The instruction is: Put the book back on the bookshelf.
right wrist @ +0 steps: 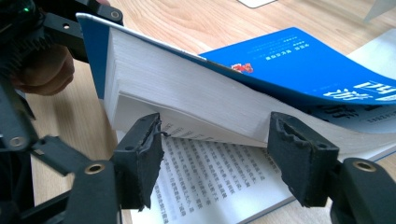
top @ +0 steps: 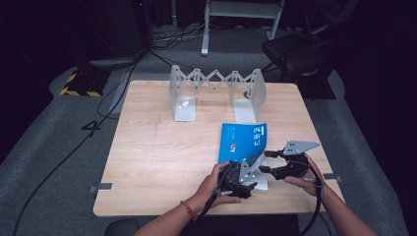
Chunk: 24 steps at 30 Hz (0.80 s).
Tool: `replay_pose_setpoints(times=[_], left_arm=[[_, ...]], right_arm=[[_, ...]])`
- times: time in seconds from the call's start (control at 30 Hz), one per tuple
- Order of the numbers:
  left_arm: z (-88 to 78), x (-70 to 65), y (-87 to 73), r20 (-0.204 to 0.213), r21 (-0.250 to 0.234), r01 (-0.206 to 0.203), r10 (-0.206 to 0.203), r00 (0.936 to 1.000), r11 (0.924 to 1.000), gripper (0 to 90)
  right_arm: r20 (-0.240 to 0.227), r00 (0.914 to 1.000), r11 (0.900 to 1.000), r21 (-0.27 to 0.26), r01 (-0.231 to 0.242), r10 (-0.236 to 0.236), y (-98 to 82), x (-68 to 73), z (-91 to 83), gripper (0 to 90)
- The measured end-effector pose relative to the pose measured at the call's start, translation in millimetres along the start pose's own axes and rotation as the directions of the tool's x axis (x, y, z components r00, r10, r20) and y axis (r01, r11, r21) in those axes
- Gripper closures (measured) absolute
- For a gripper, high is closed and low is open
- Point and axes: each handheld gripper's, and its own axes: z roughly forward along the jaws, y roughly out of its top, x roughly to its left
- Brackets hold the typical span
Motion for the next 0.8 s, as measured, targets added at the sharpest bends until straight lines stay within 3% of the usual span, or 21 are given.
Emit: replay_pose_setpoints(times=[0.17,0.2,0.23,0.4,0.5,0.63,0.7,0.8], left_arm=[[-5.6,5.5,-0.3,-0.023,-0.026,0.001,-0.001,0.9997,0.9997,64.1],[-12.0,11.2,-0.9,0.010,-0.041,-0.006,0.006,0.9999,0.9991,66.9],[-15.0,12.9,-1.3,0.013,-0.049,-0.007,0.008,0.9999,0.9988,68.6],[-24.9,19.4,-4.1,0.037,-0.050,-0.031,0.033,0.9988,0.9983,72.8],[-39.5,30.7,-14.4,0.068,-0.037,-0.052,0.054,0.9962,0.9980,73.8],[-57.7,46.3,-30.3,0.106,-0.035,-0.052,0.055,0.9928,0.9980,74.3],[-65.3,52.7,-37.9,0.115,-0.037,-0.056,0.060,0.9915,0.9978,74.4],[-70.7,59.0,-43.7,0.133,-0.031,-0.063,0.066,0.9889,0.9976,74.1]], right_arm=[[0.001,1.0000,1.000,-0.005,-0.003,0.003,0.5,0.1,0.7,35.9],[0.002,1.0000,1.000,-0.016,-0.008,0.008,0.4,-0.2,0.5,35.8],[0.002,0.9999,1.000,-0.022,-0.011,0.011,0.5,-0.5,0.1,35.6],[-0.003,1.0000,0.999,-0.047,-0.009,0.009,1.7,-0.5,-1.7,33.2],[-0.019,0.9998,0.998,-0.058,0.008,-0.009,-0.1,1.7,-3.1,32.3],[-0.012,0.9977,0.994,-0.091,0.066,-0.067,3.6,4.9,-11.3,31.6],[-0.014,0.9928,0.986,-0.116,0.116,-0.119,10.0,8.6,-14.5,30.9],[-0.029,0.9893,0.982,-0.127,0.138,-0.143,16.5,11.5,-12.4,29.6]])
